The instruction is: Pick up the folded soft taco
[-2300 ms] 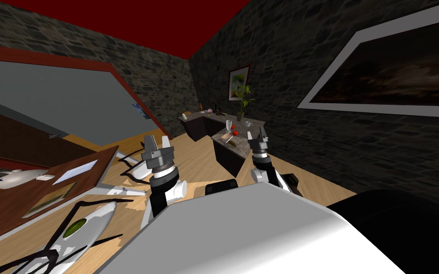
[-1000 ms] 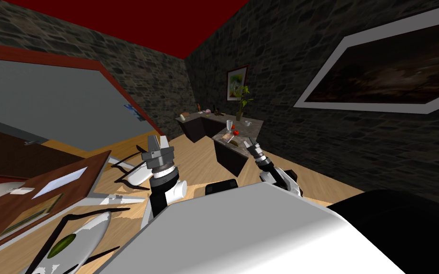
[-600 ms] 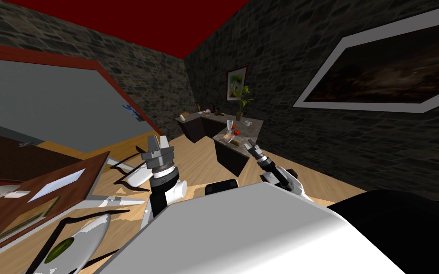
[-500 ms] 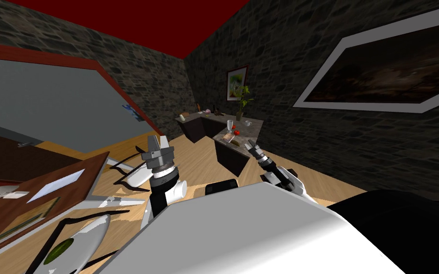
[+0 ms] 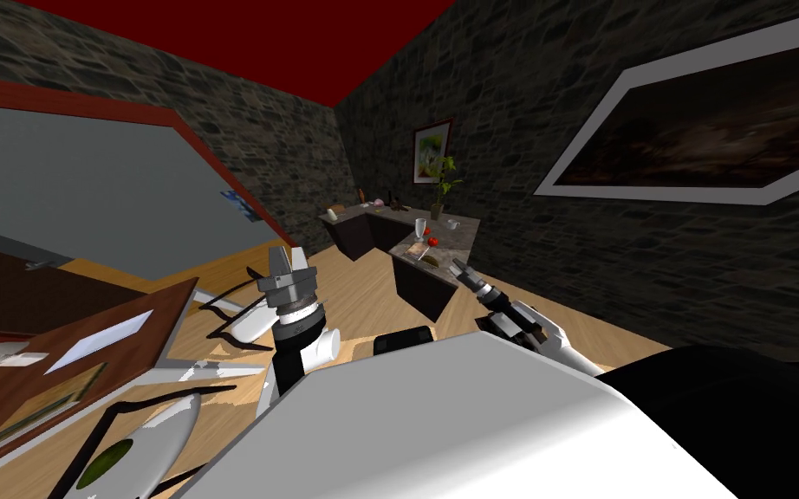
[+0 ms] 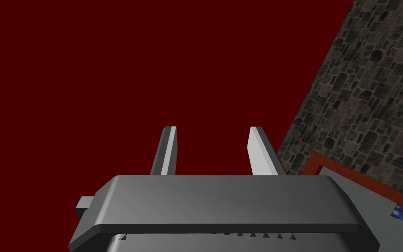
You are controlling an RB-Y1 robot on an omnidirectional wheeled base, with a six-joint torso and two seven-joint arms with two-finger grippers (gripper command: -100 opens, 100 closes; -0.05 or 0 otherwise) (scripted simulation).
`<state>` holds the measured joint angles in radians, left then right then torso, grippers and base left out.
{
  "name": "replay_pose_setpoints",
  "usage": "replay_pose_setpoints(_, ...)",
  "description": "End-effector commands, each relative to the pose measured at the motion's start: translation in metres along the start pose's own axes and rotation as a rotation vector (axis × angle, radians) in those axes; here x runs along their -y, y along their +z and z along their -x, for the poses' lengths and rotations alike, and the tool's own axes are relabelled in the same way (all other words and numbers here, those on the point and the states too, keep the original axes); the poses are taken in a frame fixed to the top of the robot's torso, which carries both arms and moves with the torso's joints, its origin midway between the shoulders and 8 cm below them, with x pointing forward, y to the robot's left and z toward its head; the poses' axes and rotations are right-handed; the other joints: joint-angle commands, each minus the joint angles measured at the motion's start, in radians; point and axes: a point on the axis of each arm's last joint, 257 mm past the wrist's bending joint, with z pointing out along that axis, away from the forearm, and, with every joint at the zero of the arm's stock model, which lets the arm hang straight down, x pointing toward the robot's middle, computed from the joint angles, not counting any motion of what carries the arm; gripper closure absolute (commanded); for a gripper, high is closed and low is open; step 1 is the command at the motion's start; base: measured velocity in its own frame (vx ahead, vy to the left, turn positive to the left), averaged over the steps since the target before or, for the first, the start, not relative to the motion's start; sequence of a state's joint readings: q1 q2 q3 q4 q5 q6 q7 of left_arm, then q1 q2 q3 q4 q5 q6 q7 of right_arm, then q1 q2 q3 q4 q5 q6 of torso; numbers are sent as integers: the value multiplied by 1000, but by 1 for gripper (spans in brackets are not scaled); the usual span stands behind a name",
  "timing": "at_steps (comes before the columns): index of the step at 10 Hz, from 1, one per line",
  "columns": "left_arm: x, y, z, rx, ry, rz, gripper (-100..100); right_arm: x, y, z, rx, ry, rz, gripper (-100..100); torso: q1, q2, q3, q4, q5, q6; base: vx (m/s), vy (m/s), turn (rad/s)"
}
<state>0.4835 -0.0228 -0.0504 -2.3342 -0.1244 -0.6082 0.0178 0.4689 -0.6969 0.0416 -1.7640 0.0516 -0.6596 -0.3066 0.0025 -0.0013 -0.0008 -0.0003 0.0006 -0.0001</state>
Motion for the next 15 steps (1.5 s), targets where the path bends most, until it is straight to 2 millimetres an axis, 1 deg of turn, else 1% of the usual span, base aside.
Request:
replay_pose_setpoints(1,0,0,0,0,0,0,0,5,-3,0,-25,-20,-24,-100,0,0,0,0,0,0,14,45,-8)
replay_pose_setpoints(2,0,0,0,0,0,0,0,20,-11,5,-51,-44,-67,-100,0,0,0,0,0,0,11,48,1)
replay_pose_setpoints(3,0,0,0,0,0,0,0,20,-12,6,-61,-53,-71,-100,0,0,0,0,0,0,13,38,1)
replay_pose_setpoints(4,0,0,0,0,0,0,0,34,-20,11,-86,-78,-114,-100,0,0,0,0,0,0,19,40,12)
replay_pose_setpoints(5,0,0,0,0,0,0,0,34,-20,12,-96,-88,-117,-100,0,0,0,0,0,0,16,38,5)
replay_pose_setpoints(6,0,0,0,0,0,0,0,48,-29,17,-121,-114,-160,-100,0,0,0,0,0,0,15,42,23)
replay_pose_setpoints(7,0,0,0,0,0,0,0,47,-30,19,-132,-125,-164,-100,0,0,0,0,0,0,15,33,14)
replay_pose_setpoints(8,0,0,0,0,0,0,0,60,-39,25,-159,-156,-208,-100,-1,0,0,0,0,0,26,43,42)
replay_pose_setpoints(9,0,0,0,0,0,0,0,60,-40,26,-168,-165,-211,-100,0,-1,0,0,0,0,20,32,19)
replay_pose_setpoints(10,0,0,0,0,0,0,0,72,-50,33,-197,-199,-256,-100,-1,0,0,0,0,0,17,36,52)
replay_pose_setpoints(11,0,0,0,0,0,0,0,72,-50,34,-204,-207,-258,-100,0,0,0,0,0,0,14,32,24)
replay_pose_setpoints(12,0,0,0,0,0,0,0,84,-61,41,-233,-242,-302,-100,-1,0,0,0,0,0,23,38,55)
replay_pose_setpoints(13,0,0,0,0,0,0,0,83,-61,42,-241,-250,-305,-100,0,-1,0,0,0,0,21,33,42)
replay_pose_setpoints(14,0,0,0,0,0,0,0,94,-72,49,-272,-288,-349,-100,0,0,0,0,0,0,19,44,105)
replay_pose_setpoints(15,0,0,0,0,0,0,0,94,-72,51,-278,-296,-352,-100,0,0,0,0,0,0,16,31,45)
